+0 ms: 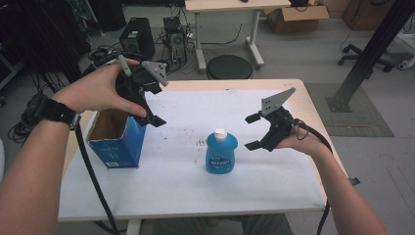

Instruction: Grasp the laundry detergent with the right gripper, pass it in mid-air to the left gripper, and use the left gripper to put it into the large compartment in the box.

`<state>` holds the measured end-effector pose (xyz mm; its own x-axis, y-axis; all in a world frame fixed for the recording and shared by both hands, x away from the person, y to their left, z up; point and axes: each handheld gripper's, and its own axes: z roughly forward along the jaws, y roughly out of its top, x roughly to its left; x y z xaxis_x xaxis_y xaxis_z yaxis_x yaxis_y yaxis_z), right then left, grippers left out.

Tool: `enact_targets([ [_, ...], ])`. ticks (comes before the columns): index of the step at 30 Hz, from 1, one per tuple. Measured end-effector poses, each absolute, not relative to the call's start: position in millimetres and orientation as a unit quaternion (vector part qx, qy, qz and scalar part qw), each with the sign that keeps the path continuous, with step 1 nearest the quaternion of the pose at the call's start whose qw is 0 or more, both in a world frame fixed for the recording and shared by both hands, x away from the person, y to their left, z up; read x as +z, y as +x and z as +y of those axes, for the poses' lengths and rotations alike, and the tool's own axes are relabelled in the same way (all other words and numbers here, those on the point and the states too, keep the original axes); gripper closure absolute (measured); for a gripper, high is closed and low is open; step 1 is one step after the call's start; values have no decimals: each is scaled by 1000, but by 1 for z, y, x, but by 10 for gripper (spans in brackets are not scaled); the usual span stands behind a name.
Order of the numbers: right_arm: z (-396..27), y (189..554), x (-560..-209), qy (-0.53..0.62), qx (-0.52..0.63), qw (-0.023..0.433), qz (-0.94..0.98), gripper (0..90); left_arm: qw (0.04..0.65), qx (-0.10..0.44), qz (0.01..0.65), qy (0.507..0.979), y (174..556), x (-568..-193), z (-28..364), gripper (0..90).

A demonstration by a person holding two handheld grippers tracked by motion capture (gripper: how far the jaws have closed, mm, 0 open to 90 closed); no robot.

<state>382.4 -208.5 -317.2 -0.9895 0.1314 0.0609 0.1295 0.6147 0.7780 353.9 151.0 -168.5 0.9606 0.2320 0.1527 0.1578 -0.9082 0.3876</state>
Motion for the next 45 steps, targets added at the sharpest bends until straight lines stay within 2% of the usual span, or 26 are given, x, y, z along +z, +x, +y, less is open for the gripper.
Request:
enact_targets([
  [27, -176, 375, -371, 78, 497, -39, 863, 19, 191, 94, 99, 972, 351, -172, 154, 38],
  [45, -158, 372, -393, 75, 512, -55, 854, 48, 192, 92, 99, 972, 351, -175, 152, 38],
])
